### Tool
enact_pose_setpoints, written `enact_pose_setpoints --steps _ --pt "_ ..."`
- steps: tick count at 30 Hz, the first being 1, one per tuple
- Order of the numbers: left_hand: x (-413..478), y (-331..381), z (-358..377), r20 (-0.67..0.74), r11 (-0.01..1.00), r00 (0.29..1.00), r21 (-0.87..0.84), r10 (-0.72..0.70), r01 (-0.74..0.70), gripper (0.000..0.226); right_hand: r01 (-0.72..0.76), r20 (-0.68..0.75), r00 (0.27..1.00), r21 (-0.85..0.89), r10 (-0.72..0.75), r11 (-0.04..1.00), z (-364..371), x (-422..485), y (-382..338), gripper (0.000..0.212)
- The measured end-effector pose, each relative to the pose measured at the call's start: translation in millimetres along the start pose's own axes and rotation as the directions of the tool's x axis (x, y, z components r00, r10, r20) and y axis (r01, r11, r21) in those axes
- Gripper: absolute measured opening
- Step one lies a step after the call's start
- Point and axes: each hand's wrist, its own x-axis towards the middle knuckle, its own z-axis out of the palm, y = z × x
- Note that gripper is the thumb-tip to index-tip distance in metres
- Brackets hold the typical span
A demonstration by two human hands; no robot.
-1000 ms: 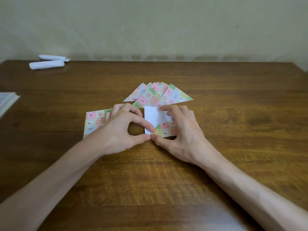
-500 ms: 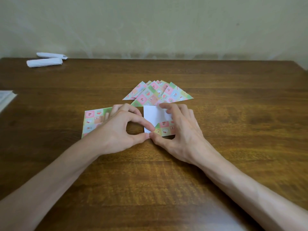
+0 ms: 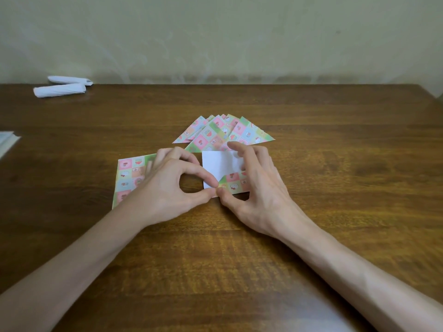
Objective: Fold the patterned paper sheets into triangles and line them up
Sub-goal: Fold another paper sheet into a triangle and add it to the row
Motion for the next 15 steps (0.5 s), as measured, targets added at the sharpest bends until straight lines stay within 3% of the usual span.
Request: enact_pose_setpoints --steps 4,10,15 --pt "0.9 0.2 -0.6 0.010 0.999 1.000 0.036 0.019 -0.019 0.008 -0.023 0.036 0.999 0.123 0.019 0.992 -7.3 -0.2 5.0 0.085" --pt "-0.2 2.7 7.7 -0.111 0.992 0.992 0.119 0.058 -0.044 0.013 0.032 0.045 0.998 0.101 -0.036 0.994 -8.6 -1.5 4.3 0.085" --pt "1.9 2.6 6.2 -0.072 0.993 0.997 0.113 0.032 -0.024 0.015 -0.014 0.099 0.995 0.193 -0.006 0.981 -18.9 -0.3 10.3 0.084"
